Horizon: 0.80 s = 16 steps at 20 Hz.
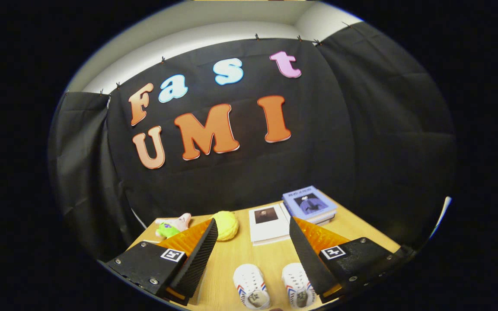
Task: Open the storage box then place both shoes into the box .Put the left shoe in first, then the right shoe, with the right side of both shoes facing outward in a uniform manner.
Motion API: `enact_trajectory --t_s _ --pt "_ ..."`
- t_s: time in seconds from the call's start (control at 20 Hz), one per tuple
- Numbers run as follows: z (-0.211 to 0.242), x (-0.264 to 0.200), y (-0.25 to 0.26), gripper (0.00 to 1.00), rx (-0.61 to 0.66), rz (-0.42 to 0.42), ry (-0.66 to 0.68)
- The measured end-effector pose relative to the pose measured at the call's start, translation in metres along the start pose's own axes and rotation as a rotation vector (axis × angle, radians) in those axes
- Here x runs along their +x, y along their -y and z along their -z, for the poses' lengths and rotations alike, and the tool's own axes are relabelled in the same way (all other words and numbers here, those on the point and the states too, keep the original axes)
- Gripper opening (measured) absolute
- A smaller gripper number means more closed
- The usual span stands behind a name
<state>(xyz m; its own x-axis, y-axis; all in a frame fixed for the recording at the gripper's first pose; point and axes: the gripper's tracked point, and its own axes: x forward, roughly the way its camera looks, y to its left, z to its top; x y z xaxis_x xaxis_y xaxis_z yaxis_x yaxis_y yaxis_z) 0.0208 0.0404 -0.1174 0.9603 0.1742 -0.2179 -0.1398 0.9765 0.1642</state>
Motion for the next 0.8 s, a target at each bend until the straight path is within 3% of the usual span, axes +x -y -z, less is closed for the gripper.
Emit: enact_trajectory --t_s 0.3,0.5,0.8 --pt "0.092 0.019 -0.045 0.98 0.250 -0.218 -0.213" --pt "0.140 0.028 -0.082 0.98 0.497 -0.379 -0.351" --pt "0.192 0.033 -0.124 0.98 0.718 -0.561 -0.558"
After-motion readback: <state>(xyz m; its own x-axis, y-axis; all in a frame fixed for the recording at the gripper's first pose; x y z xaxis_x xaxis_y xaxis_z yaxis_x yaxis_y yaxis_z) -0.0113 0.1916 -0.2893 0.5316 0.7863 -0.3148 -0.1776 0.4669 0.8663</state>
